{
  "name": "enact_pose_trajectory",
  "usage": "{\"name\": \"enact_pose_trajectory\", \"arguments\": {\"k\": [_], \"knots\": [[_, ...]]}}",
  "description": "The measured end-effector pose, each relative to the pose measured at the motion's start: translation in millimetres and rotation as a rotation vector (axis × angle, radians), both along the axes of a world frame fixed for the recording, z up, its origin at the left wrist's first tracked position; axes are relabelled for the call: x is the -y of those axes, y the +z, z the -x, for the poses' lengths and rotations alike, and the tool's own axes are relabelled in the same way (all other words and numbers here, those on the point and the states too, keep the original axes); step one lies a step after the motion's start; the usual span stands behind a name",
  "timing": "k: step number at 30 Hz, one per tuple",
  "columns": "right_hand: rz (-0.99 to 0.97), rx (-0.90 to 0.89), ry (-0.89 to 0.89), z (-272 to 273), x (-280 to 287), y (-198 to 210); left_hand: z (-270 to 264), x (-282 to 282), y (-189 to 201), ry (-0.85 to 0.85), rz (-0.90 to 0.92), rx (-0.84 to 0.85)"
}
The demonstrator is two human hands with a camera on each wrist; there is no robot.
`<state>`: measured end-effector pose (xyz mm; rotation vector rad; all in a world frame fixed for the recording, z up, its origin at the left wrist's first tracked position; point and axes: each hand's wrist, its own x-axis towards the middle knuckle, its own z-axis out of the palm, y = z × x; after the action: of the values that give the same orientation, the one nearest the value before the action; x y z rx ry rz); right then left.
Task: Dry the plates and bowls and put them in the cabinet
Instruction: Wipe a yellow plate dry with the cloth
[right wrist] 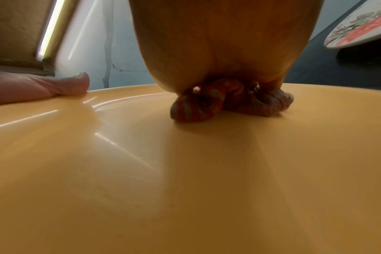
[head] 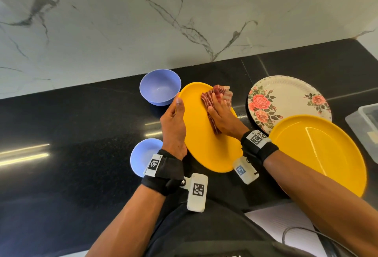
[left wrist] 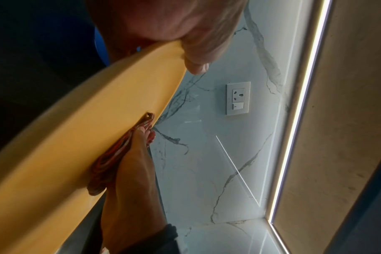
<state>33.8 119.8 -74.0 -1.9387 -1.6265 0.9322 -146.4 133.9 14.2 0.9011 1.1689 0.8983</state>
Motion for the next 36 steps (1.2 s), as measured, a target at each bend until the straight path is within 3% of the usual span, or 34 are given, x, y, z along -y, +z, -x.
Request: {"name": "enact_pose_trajectory", "arguments": {"k": [9,17,25,32,36], "knots": [[-0.363,0.014,0.257,65.2,-2.6,46.9,-0.2,-3.0,-0.1,-0.005,-0.055,-0.039],[-0.201,0.020,0.299,65.3,-0.6,36.9,8.6,-3.2,-9.9,0.011,0.006,-0.028],[-0.009,0.154,0.233,-0.7,-12.2,6.0,12.1,-1.8,-12.6,-0.012,0.043,-0.055],[0.044,0.084,-0.035,-18.7,-7.3,0.7,7.2,-2.0,-12.9,-0.038,0.048,-0.059],[0.041,0.004,-0.043,-15.5,-6.2,9.0,5.2,-5.8,-12.0,-0.045,0.025,-0.121]]}}
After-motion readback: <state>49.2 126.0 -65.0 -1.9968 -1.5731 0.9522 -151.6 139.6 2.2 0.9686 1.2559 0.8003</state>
